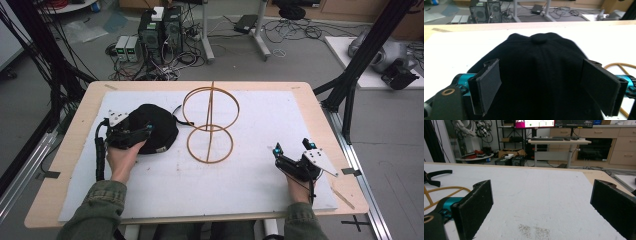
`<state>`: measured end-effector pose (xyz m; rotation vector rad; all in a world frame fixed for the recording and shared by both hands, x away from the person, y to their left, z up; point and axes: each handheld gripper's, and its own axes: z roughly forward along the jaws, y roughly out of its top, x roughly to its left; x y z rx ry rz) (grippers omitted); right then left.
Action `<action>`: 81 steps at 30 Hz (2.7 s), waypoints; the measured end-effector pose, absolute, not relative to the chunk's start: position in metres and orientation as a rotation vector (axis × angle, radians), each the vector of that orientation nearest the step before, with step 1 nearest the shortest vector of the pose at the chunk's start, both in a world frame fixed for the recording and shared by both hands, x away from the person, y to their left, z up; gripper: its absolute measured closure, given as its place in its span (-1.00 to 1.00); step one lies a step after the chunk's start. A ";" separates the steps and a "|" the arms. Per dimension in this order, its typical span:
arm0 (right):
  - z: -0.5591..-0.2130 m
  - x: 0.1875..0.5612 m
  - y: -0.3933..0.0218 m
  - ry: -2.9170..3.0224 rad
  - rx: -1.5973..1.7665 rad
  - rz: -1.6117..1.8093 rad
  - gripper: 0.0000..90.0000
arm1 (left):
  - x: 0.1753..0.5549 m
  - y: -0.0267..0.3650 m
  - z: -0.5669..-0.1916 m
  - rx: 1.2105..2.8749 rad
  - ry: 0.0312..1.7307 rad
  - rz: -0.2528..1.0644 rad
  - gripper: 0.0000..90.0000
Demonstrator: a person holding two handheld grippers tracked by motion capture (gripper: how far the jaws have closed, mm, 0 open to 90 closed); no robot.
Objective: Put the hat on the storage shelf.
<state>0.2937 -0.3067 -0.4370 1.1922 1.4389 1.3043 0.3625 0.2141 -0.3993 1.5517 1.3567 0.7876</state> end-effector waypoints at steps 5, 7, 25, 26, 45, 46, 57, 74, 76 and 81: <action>-0.437 0.294 -0.306 1.444 1.196 1.304 -0.92 | 0.364 0.216 -0.401 1.560 1.369 0.790 -0.60; -0.438 0.294 -0.306 1.445 1.193 1.302 -0.92 | 0.365 0.215 -0.402 1.572 1.370 0.785 -0.60; -0.438 0.295 -0.303 1.471 1.178 1.302 -0.92 | 0.367 0.211 -0.407 1.598 1.366 0.722 -0.11; -0.438 0.295 -0.303 1.471 1.178 1.302 -0.92 | 0.367 0.211 -0.407 1.596 1.366 0.713 -0.11; -0.439 0.294 -0.303 1.479 1.204 1.329 -0.92 | 0.363 0.218 -0.412 1.553 1.339 0.711 0.90; -0.439 0.295 -0.304 1.477 1.198 1.327 -0.92 | 0.363 0.218 -0.412 1.556 1.339 0.715 0.90; -0.440 0.293 -0.303 1.485 1.198 1.320 -0.92 | 0.356 0.223 -0.406 1.524 1.312 0.734 0.90; -0.439 0.293 -0.304 1.474 1.207 1.338 -0.92 | 0.330 0.229 -0.389 1.486 1.186 0.804 0.89; -0.439 0.294 -0.304 1.474 1.206 1.338 -0.92 | 0.328 0.231 -0.386 1.464 1.189 0.815 0.89; -0.439 0.294 -0.304 1.479 1.203 1.338 -0.92 | 0.322 0.234 -0.380 1.417 1.160 0.827 0.89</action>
